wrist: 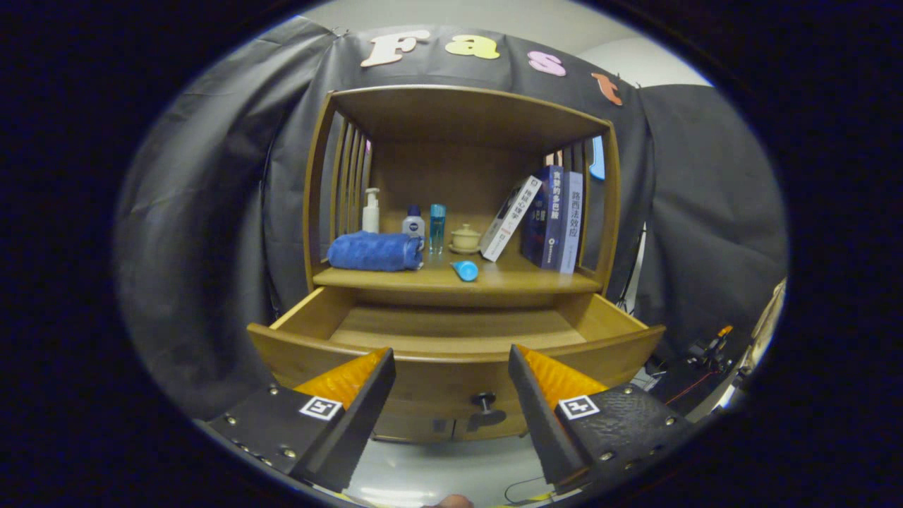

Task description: Pull open the drawer, take out the items inside it, and place them on the countertop above the cabinet.

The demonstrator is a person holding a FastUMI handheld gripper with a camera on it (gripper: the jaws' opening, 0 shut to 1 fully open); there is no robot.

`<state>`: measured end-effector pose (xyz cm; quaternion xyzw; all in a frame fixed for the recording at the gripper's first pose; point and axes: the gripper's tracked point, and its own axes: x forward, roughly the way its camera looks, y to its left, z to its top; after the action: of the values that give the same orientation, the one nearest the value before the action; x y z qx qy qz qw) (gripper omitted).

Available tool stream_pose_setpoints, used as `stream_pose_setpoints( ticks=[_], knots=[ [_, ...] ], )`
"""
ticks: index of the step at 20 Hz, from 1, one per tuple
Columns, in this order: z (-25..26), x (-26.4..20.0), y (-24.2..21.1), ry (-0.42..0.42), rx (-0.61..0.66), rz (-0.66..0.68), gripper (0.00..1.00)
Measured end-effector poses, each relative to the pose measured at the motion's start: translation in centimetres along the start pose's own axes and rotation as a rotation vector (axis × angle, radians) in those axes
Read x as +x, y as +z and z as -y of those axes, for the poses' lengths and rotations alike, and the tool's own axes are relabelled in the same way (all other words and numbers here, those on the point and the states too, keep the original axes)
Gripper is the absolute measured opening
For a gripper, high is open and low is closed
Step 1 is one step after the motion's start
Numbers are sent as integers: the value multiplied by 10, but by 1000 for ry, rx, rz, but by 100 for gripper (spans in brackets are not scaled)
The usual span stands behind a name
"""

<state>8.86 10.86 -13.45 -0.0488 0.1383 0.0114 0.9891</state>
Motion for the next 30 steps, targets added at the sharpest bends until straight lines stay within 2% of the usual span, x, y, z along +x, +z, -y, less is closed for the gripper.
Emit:
stream_pose_setpoints(
  ticks=[9,30],
  knots=[
    [-2,6,-52,13,10,-97,96],
    [-2,50,-63,27,-22,-111,96]
  ],
)
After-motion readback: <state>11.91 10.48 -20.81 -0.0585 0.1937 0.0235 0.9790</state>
